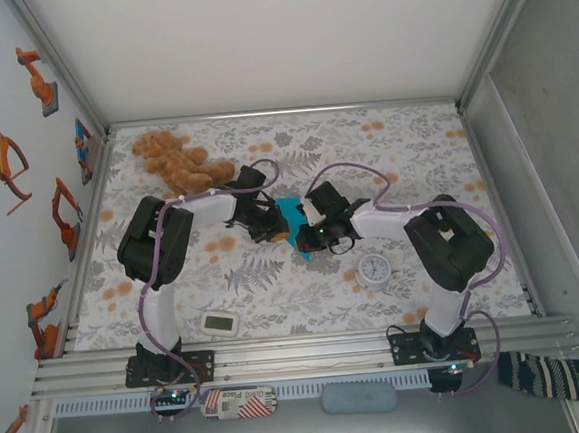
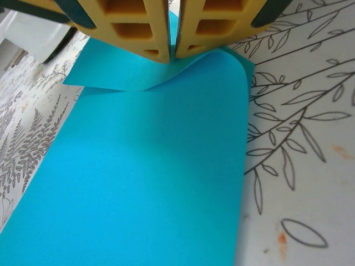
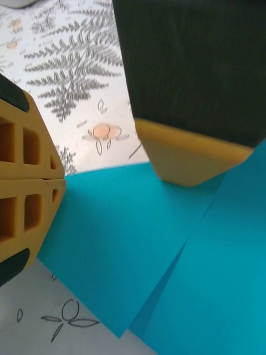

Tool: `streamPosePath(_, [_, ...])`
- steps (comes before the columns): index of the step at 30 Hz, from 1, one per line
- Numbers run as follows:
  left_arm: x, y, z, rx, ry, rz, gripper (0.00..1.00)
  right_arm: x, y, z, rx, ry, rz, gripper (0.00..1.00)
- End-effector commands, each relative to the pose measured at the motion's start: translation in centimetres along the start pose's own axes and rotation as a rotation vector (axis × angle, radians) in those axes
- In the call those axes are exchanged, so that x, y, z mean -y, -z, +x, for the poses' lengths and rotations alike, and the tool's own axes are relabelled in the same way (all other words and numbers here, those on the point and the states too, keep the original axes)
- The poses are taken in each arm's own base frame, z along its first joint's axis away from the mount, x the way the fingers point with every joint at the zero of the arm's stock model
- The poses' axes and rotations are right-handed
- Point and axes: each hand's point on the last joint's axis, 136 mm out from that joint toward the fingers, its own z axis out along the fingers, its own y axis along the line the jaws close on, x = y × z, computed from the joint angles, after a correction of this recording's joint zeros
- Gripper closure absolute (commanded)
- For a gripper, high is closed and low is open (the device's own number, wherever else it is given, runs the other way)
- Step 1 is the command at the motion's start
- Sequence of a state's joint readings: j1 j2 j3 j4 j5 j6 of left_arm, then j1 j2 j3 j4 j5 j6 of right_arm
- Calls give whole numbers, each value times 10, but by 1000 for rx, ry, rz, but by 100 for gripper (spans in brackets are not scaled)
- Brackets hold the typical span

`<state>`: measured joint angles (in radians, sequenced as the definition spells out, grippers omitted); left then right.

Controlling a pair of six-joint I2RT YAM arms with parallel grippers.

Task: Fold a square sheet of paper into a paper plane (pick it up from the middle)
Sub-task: Third fold the triangle at the center of the table.

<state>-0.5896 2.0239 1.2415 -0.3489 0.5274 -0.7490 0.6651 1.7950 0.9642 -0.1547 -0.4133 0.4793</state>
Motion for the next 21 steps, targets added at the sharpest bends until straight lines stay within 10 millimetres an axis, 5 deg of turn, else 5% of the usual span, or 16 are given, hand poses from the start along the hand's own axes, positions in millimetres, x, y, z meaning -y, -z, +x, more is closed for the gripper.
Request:
streamPosePath(1, [-43, -8, 5, 16, 38, -160, 84, 6, -3, 0, -8, -22, 45, 100])
streamPosePath(8, [20, 26, -5, 132, -140, 35, 82, 22, -12, 17, -60, -56, 94, 100])
streamPosePath(21, [21, -1, 17, 104, -222, 16, 88, 27, -15, 22, -79, -74, 109, 100])
